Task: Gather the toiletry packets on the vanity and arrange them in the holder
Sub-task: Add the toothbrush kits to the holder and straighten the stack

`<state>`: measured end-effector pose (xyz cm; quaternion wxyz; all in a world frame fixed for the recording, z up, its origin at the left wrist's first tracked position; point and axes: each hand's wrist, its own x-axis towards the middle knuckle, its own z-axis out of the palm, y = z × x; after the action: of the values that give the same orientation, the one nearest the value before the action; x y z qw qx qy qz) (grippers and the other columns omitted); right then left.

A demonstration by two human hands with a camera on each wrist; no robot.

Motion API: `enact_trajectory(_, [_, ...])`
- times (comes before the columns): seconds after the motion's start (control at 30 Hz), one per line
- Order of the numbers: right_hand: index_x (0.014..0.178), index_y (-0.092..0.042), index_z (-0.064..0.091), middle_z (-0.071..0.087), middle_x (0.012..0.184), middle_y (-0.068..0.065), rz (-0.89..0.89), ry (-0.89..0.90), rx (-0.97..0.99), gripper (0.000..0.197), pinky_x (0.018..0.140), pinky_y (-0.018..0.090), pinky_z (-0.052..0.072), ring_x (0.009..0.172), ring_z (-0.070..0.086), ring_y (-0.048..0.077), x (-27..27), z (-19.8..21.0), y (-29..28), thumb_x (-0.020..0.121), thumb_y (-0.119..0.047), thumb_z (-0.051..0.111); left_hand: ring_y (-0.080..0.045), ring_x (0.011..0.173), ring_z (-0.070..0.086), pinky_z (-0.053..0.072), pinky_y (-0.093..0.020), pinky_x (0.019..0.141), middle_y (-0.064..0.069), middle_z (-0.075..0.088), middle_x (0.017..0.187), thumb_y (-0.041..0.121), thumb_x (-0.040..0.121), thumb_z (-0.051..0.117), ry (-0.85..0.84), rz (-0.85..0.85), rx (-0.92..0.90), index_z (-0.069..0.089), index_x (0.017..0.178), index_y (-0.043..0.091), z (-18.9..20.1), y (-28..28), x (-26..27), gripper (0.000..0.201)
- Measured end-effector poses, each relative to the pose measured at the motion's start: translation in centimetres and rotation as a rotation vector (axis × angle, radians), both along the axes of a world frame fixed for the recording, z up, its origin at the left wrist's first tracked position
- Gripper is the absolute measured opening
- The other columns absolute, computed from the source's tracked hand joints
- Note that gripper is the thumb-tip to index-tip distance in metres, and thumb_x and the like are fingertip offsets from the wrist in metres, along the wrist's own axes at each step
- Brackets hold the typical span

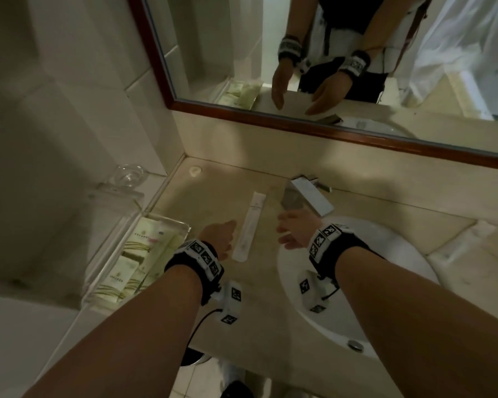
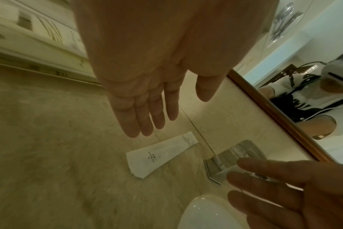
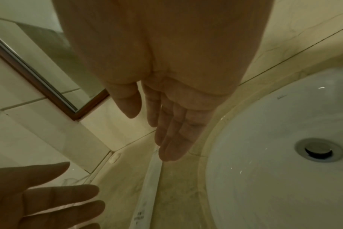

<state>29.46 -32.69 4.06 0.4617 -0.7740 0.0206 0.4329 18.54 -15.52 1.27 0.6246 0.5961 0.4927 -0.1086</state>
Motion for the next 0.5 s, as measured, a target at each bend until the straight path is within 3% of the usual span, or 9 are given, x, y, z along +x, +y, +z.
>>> enact_trajectory(0.07, [0.120,-0.016,0.059,0.065,0.092,0.008,-0.070,-0.011,-0.025,0.023,0.060,0.032,0.057,0.062,0.064,0.022,0.3,-0.6,0.7,0.100,-0.010,0.049,-0.025,0.079,0.053,0.047,-0.037,0.080,-0.006,0.057,0.088,0.044,0.093,0.059,0.008,-0.007,-0.024,0.060,0.088,0.011,-0.6,0.7,0.7,0.033])
enact_trajectory(0.17, [0.118,-0.014,0.061,0.068,0.103,0.013,-0.096,-0.010,-0.029,0.022,0.075,0.042,0.060,0.072,0.068,0.026,0.4,-1.8,1.8,0.098,-0.010,0.053,-0.026,0.082,0.056,0.051,-0.042,0.091,-0.006,0.058,0.088,0.048,0.092,0.058,0.009,-0.028,-0.038,0.062,0.087,0.013,-1.5,1.5,1.5,0.036])
enact_trajectory(0.33, [0.118,-0.012,0.059,0.068,0.106,0.018,-0.126,0.053,-0.015,0.023,0.082,0.047,0.060,0.080,0.068,0.029,0.2,-4.2,3.8,0.096,-0.010,0.055,-0.032,0.084,0.062,0.050,-0.053,0.096,-0.011,0.062,0.087,0.055,0.082,0.058,0.004,-0.121,0.004,0.063,0.083,0.015,-4.5,2.8,3.0,0.041])
enact_trajectory(0.43, [0.112,-0.012,0.061,0.062,0.088,0.014,-0.138,0.110,0.006,0.018,0.081,0.046,0.057,0.076,0.063,0.030,-0.2,-5.4,4.7,0.094,-0.009,0.058,-0.045,0.115,0.058,0.045,-0.056,0.102,-0.026,0.061,0.117,0.033,0.101,0.042,0.013,-0.140,-0.100,0.058,0.112,0.017,-6.5,3.1,3.7,0.025])
enact_trajectory(0.5, [0.099,-0.014,0.062,0.060,0.082,0.012,-0.144,0.147,0.014,0.007,0.079,0.045,0.054,0.071,0.060,0.028,-0.7,-6.0,5.3,0.092,-0.012,0.062,-0.044,0.119,0.057,0.046,-0.053,0.102,-0.028,0.061,0.127,0.039,0.097,0.044,-0.005,-0.197,-0.124,0.059,0.127,0.006,-6.3,2.8,3.6,0.047])
